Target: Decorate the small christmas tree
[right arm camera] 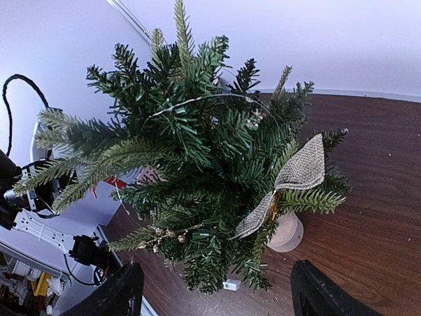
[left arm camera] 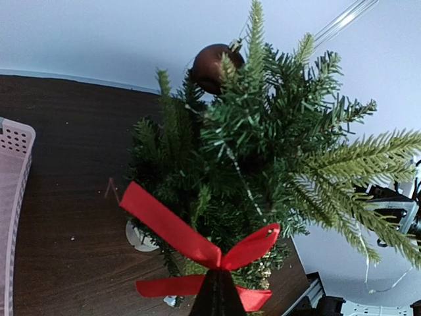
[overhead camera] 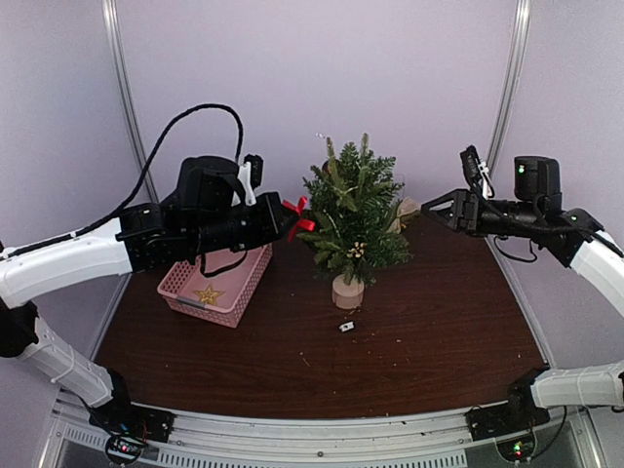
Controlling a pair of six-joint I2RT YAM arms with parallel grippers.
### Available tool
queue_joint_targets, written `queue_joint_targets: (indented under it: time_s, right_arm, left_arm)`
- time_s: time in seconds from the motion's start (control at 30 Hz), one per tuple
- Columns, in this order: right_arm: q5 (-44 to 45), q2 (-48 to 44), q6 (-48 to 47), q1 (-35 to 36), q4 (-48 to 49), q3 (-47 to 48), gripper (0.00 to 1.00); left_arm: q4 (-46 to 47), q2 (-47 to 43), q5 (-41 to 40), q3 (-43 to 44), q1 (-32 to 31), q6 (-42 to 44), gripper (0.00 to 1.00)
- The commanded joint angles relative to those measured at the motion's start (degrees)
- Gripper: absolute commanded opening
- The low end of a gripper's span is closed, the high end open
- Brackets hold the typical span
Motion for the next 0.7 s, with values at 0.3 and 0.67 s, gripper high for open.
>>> queue_joint_targets:
  time_s: [0.3, 0.67]
  right_arm:
    - [0.8, -1.1, -0.7, -0.2, 0.7, -1.0, 0.81]
    - [0.6, -0.5, -0.5, -0.2, 1.2, -1.1, 0.81]
  left_arm:
    - [7.7, -0.9, -3.3, 5.9, -5.5, -2.1, 0.00]
    - [11.8, 3.1, -2.5, 3.5, -5.6, -7.8, 0.00]
